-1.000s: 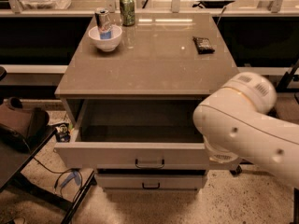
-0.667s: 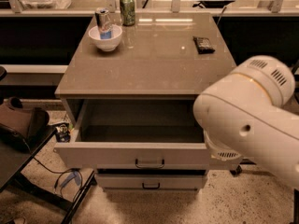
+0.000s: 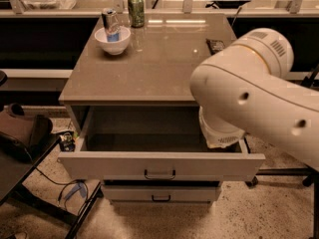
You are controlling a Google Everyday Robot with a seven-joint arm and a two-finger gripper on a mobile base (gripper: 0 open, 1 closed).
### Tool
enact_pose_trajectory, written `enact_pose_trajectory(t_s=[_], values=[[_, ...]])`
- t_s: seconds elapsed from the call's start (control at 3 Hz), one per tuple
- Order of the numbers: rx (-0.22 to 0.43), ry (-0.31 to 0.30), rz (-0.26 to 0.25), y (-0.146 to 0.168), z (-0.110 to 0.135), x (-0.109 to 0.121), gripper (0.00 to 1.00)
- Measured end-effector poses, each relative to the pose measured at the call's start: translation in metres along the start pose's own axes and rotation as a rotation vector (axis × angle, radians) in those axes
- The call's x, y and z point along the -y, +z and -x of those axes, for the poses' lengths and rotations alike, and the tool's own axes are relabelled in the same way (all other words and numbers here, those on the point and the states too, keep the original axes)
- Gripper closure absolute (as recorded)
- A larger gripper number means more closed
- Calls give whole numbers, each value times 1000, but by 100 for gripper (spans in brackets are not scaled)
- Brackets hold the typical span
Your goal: Open top drawer
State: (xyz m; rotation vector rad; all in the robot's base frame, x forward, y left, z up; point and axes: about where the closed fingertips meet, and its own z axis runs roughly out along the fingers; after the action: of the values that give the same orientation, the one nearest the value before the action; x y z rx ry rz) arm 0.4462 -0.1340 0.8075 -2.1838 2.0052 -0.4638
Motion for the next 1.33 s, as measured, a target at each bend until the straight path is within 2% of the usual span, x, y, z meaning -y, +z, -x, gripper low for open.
enact_pose_trajectory(t_s=[0.33, 1.33], values=[[26, -29, 13, 21, -2, 15, 100], [85, -13, 66, 123, -33, 52, 100]])
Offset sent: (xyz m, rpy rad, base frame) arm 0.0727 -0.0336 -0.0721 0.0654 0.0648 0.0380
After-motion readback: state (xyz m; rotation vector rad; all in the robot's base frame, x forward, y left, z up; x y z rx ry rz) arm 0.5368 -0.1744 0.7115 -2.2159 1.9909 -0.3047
